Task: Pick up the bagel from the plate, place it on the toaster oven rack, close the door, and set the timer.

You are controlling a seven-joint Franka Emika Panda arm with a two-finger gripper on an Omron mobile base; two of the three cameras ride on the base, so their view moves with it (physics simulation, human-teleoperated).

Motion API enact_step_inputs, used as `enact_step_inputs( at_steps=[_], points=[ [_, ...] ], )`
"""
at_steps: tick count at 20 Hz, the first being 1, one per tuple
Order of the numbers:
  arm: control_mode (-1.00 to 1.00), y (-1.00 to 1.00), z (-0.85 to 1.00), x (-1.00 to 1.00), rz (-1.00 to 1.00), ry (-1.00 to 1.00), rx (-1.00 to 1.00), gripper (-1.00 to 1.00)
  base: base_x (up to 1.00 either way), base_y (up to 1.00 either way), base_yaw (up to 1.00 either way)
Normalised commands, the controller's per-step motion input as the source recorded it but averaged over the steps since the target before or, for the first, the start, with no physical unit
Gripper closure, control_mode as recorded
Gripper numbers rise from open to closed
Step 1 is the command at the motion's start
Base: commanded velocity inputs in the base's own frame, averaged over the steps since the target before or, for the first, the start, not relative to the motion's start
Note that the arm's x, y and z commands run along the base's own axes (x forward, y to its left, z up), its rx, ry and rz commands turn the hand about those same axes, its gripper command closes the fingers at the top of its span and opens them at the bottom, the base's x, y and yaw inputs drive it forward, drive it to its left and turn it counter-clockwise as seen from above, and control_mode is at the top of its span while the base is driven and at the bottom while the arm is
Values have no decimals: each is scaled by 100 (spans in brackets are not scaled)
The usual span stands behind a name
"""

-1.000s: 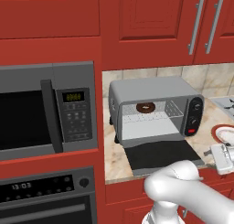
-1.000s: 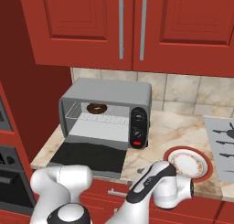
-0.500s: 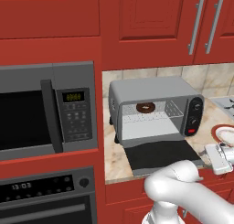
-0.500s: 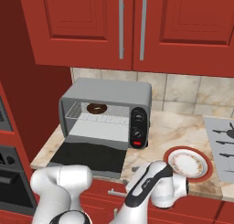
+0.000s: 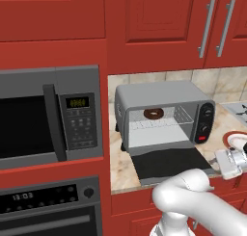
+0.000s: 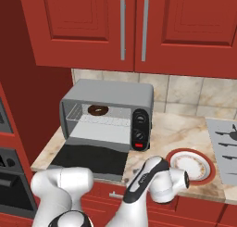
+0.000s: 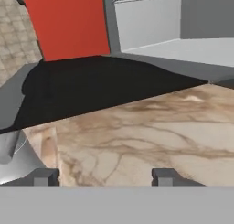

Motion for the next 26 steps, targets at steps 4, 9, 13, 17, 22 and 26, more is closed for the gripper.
enact_step_inputs(
  at_steps=[4, 9, 13, 17, 22, 26],
  points=[
    [-100, 75, -70, -24, 0, 5, 0, -100, 0, 0, 0],
    [-100, 83, -17, -76, 1, 0, 13, -100, 0, 0, 0],
    [-100, 100, -1, -67, 2, 0, 16, -100, 0, 0, 0],
    [-100, 100, 0, -31, 0, 0, 18, -100, 0, 0, 0],
    [-100, 100, 0, -16, 0, 0, 21, -100, 0, 0, 0],
    [-100, 100, 3, -7, 0, 0, 24, -100, 0, 0, 0]
  ],
)
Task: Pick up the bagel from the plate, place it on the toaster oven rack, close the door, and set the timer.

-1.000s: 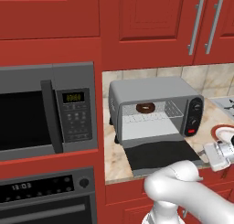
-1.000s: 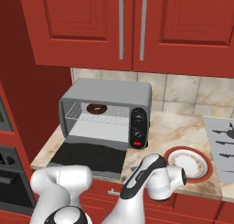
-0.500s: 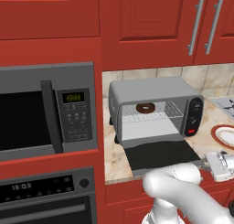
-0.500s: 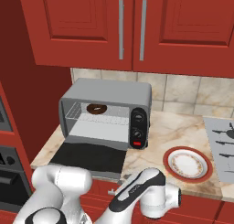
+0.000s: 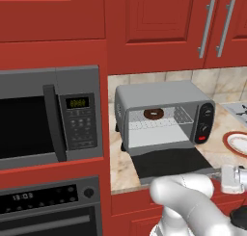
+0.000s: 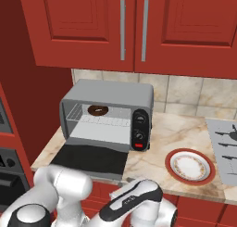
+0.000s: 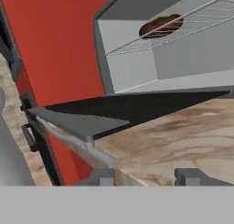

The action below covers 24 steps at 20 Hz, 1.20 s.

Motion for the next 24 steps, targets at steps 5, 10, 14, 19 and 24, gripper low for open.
enact_step_inputs(
  at_steps=[5, 10, 14, 19, 24],
  points=[
    [-100, 100, 34, 1, 3, 1, 32, -100, 0, 0, 0],
    [-100, 100, 55, 16, 11, 10, 35, -100, 0, 0, 0],
    [-100, 92, 80, 25, 20, 14, 28, -100, 0, 0, 0],
    [-100, 68, 93, 31, 22, 12, 24, -100, 0, 0, 0],
    [-100, 76, 69, 46, 18, 1, 26, -100, 0, 0, 0]
  ],
)
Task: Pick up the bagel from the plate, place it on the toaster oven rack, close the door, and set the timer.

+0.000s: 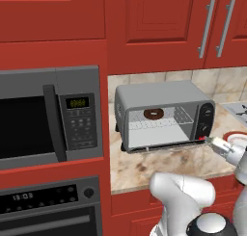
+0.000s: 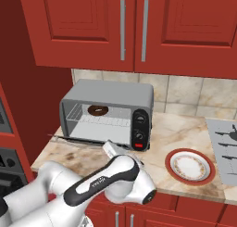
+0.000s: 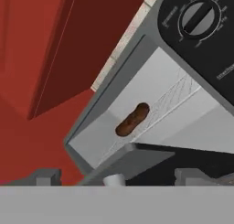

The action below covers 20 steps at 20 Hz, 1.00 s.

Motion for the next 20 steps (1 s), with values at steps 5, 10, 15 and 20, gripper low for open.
enact_step_inputs(
  at_steps=[5, 10, 15, 20],
  points=[
    [-100, 72, 49, 59, 17, 12, 31, -100, 0, 0, 0],
    [-100, 53, 50, 68, 19, 35, 42, -100, 0, 0, 0],
    [-100, 46, 43, 77, 18, 49, 45, -100, 0, 0, 0],
    [-100, 17, 31, 66, 11, 15, 32, -100, 0, 0, 0]
  ],
)
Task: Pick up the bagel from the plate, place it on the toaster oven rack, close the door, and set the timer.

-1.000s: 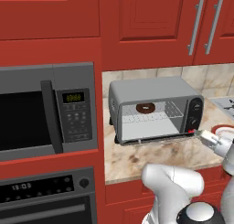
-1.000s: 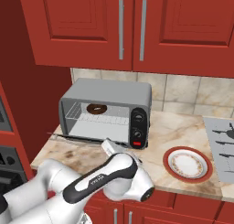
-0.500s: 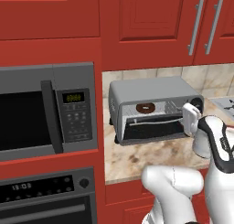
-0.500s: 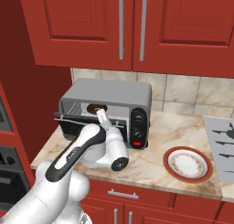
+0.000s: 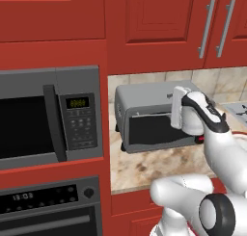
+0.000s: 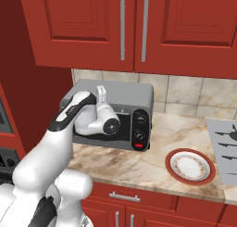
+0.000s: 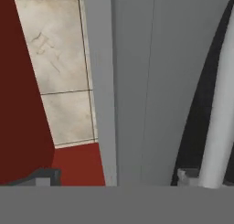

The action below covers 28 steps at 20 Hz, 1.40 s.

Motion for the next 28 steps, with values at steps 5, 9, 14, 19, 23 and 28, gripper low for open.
enact_step_inputs(
  at_steps=[5, 9, 14, 19, 23, 28],
  points=[
    [-100, 0, 0, 43, 0, -10, 12, -100, 0, 0, 0],
    [-100, 0, 4, 24, 0, -12, 8, -100, 0, 0, 0],
    [-100, -7, 40, -2, 0, 20, 5, -100, 0, 0, 0],
    [-100, -4, 9, 10, 0, 63, -2, -100, 0, 0, 0],
    [-100, 2, -6, 53, 0, 52, -9, -100, 0, 0, 0],
    [-100, 0, -90, 22, 0, 7, -3, -100, 0, 0, 0]
  ],
)
